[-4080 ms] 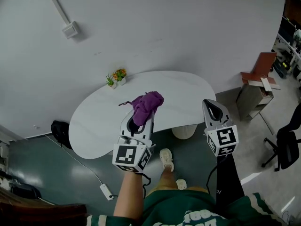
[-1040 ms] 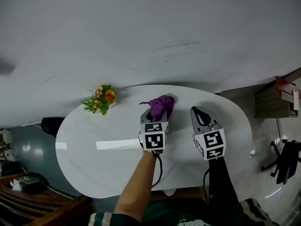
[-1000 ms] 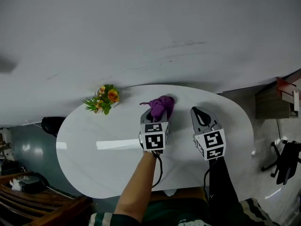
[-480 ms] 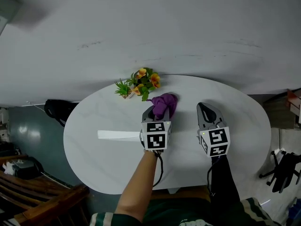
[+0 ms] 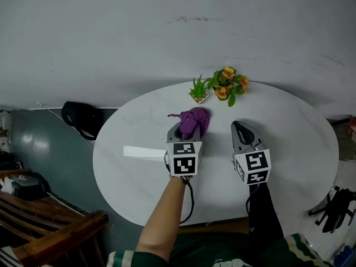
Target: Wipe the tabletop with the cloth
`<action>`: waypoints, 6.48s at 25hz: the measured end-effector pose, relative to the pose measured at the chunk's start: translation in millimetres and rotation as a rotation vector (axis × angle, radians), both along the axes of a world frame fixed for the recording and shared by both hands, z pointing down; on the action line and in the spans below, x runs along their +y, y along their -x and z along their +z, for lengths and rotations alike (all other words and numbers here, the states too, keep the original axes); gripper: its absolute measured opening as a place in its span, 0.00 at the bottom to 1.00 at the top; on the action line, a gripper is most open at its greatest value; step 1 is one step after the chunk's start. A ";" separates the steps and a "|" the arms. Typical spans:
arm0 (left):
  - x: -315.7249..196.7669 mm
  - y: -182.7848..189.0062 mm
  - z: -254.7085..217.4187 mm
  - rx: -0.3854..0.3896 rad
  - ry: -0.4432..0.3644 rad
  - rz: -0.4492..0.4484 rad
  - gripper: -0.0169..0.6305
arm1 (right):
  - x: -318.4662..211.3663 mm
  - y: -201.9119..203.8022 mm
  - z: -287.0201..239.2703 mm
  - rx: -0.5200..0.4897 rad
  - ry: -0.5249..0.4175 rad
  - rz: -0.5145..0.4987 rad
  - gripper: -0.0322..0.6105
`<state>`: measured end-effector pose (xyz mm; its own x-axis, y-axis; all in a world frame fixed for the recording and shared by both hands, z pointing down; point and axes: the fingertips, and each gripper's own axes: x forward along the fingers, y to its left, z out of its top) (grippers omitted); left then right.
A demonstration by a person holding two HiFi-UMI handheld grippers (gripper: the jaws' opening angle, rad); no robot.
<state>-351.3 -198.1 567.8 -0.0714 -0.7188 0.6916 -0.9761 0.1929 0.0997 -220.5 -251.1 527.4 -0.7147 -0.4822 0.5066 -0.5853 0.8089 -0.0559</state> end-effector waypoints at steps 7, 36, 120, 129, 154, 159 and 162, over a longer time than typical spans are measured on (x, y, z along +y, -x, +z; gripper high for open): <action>61.0 97.0 0.8 -0.047 0.013 -0.048 0.23 | 58.0 101.7 7.6 -0.010 0.012 -0.100 0.06; 277.5 292.5 -13.6 -0.193 0.038 -0.338 0.23 | 209.2 269.0 -12.8 -0.025 -0.006 -0.411 0.05; -87.5 -476.7 -6.0 0.022 0.032 0.451 0.23 | -60.3 -446.2 -61.4 0.097 -0.116 0.289 0.05; -40.1 -371.8 -5.3 0.012 0.036 0.380 0.23 | -24.4 -342.9 -63.6 0.095 -0.118 0.212 0.05; 109.0 -85.6 -0.8 -0.006 0.041 0.155 0.23 | 101.2 -44.3 -56.0 0.065 -0.129 -0.057 0.05; 145.3 -28.4 0.0 -0.013 0.051 0.066 0.23 | 128.1 10.4 -52.8 0.055 -0.123 -0.141 0.05; 166.5 0.1 0.2 -0.018 0.056 0.021 0.23 | 145.7 42.6 -50.4 0.044 -0.114 -0.193 0.05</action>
<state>-351.4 -31.6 568.0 -0.0695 -0.6803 0.7296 -0.9815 0.1775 0.0720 -263.1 -105.4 477.0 -0.7775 -0.3944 0.4898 -0.4188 0.9058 0.0645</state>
